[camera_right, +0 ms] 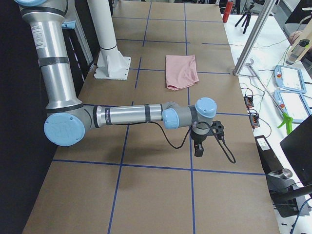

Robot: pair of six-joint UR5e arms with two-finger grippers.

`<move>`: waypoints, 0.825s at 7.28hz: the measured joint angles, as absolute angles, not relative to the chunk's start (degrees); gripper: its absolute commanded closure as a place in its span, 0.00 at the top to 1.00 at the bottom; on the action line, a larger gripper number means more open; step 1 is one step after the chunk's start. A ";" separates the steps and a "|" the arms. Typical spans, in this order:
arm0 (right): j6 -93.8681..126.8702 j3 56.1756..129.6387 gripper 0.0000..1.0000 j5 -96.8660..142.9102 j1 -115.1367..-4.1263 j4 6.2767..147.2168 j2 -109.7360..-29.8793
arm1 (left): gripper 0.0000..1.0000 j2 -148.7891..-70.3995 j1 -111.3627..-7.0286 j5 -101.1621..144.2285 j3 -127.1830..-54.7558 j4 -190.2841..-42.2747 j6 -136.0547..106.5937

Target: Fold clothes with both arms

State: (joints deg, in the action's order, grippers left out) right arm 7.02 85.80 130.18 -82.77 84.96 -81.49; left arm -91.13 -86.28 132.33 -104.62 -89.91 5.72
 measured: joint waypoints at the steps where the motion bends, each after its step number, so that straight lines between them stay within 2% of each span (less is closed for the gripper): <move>1: 6.74 86.00 1.00 130.44 -83.13 84.79 -82.73 | 1.00 -88.70 -86.87 131.94 -104.39 -88.95 5.64; 6: 6.63 87.80 1.00 131.73 -83.36 84.64 -85.72 | 1.00 -87.05 -90.92 133.83 -98.58 -89.16 1.57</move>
State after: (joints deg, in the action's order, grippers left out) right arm 6.63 87.80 131.73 -83.36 84.64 -85.72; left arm -87.05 -90.92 133.83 -98.58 -89.16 1.57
